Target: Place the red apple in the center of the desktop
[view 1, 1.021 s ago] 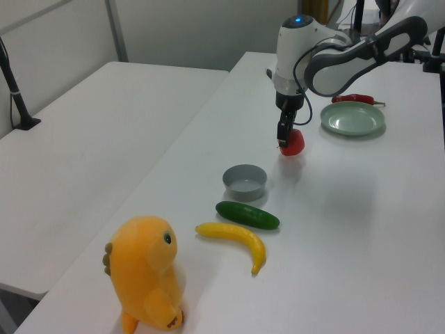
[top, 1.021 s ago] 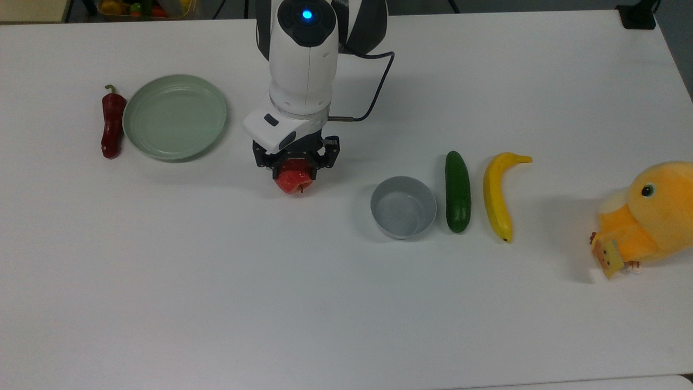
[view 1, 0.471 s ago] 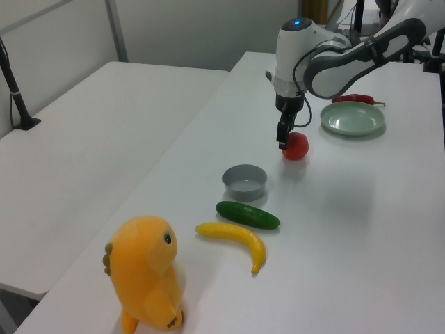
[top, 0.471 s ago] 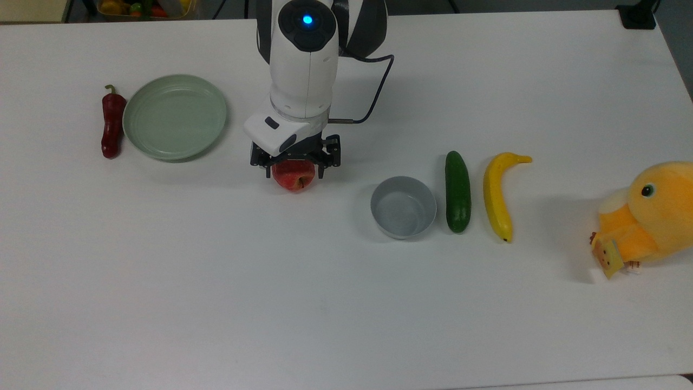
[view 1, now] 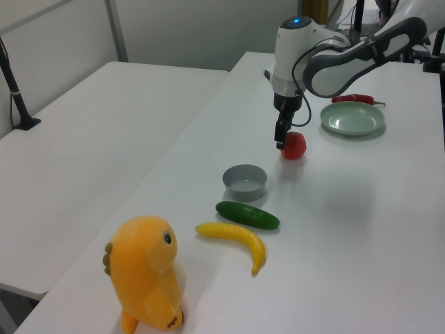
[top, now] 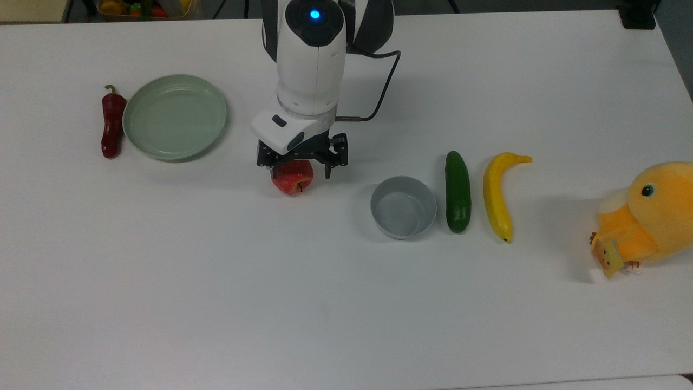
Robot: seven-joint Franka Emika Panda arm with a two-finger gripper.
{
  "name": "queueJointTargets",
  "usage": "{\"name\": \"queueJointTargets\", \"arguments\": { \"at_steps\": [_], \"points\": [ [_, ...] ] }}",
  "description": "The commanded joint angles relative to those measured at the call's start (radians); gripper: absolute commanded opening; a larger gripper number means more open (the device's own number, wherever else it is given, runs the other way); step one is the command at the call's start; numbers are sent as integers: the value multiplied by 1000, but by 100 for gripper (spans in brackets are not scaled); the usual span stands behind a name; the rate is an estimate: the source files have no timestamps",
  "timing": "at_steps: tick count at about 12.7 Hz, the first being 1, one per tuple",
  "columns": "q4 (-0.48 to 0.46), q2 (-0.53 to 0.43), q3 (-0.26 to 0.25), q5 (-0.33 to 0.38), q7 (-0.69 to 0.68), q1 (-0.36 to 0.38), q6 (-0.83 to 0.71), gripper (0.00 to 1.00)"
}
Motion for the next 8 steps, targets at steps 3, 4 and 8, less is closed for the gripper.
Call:
{"name": "queueJointTargets", "arguments": {
  "at_steps": [3,4,8],
  "points": [
    [-3,-145,25,8,2,14,-100,100],
    [-3,-189,25,9,2,15,-163,100],
    [-13,-346,-1,97,19,12,-369,100]
  ]
}}
